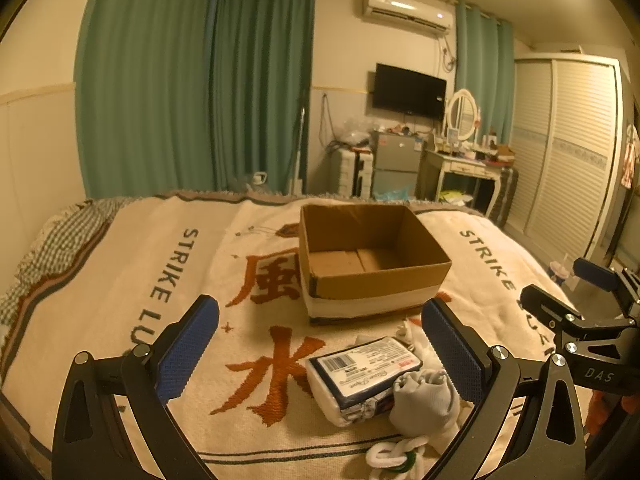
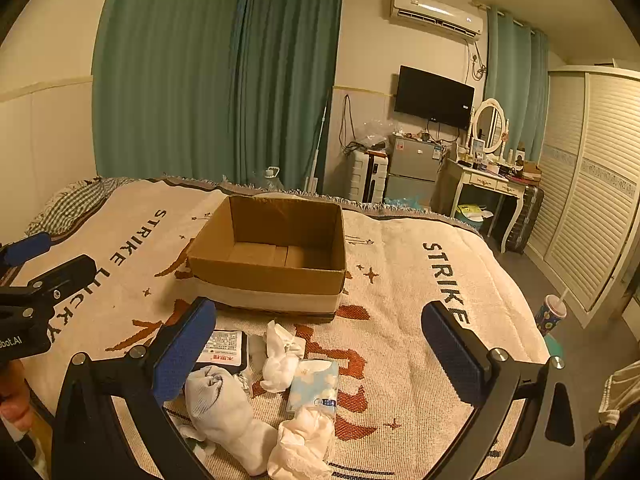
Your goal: Organize soft objects
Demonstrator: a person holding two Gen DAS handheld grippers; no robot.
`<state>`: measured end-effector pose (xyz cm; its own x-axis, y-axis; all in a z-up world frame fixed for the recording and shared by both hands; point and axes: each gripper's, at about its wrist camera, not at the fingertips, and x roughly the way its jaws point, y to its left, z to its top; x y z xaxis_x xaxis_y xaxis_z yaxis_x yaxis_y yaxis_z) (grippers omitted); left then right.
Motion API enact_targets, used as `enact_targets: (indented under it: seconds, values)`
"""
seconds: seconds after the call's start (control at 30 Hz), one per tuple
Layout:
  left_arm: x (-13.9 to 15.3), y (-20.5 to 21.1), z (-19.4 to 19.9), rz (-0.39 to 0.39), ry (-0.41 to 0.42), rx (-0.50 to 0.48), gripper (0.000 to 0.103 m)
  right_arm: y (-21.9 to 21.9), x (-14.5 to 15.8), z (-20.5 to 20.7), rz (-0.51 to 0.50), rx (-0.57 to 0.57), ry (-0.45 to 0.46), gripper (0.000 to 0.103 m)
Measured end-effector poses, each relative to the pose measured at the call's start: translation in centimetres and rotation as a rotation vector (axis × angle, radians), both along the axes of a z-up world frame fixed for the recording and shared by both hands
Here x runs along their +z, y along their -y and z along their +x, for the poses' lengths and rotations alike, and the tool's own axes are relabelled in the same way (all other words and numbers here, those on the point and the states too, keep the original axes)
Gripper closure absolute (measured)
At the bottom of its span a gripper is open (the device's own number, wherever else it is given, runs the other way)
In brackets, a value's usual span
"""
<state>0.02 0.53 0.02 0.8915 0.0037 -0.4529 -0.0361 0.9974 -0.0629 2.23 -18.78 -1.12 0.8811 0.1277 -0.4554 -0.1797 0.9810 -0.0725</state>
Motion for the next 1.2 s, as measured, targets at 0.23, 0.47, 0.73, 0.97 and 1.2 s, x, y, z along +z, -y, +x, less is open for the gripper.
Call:
enact_targets:
  seconds: [0.23, 0.47, 0.73, 0.97, 1.2]
  values:
    - [-0.02, -0.05, -0.01, -0.001, 0.001, 0.001, 0.000, -0.01, -0.09, -0.01, -0.001, -0.002, -0.003, 0.000]
    - [-0.02, -0.05, -0.02, -0.001, 0.001, 0.000, 0.000, -0.01, -0.10, 0.01, -0.002, -0.002, -0.004, 0.000]
    - [-0.08, -0.03, -0.02, -0.001, 0.000, -0.002, 0.000, 0.26, -0.08, -0.03, 0.003, -0.007, -0.012, 0.000]
    - [-0.07, -0.09, 0.06, -0.007, 0.002, 0.000, 0.000, 0.27, -0.08, 0.03, 0.002, -0.009, -0.014, 0.000]
    - [-0.09, 0.08, -0.02, -0.002, 0.001, 0.001, 0.000, 0.00, -0.12, 0.29, 0.000, -0.007, -0.024, 0.000]
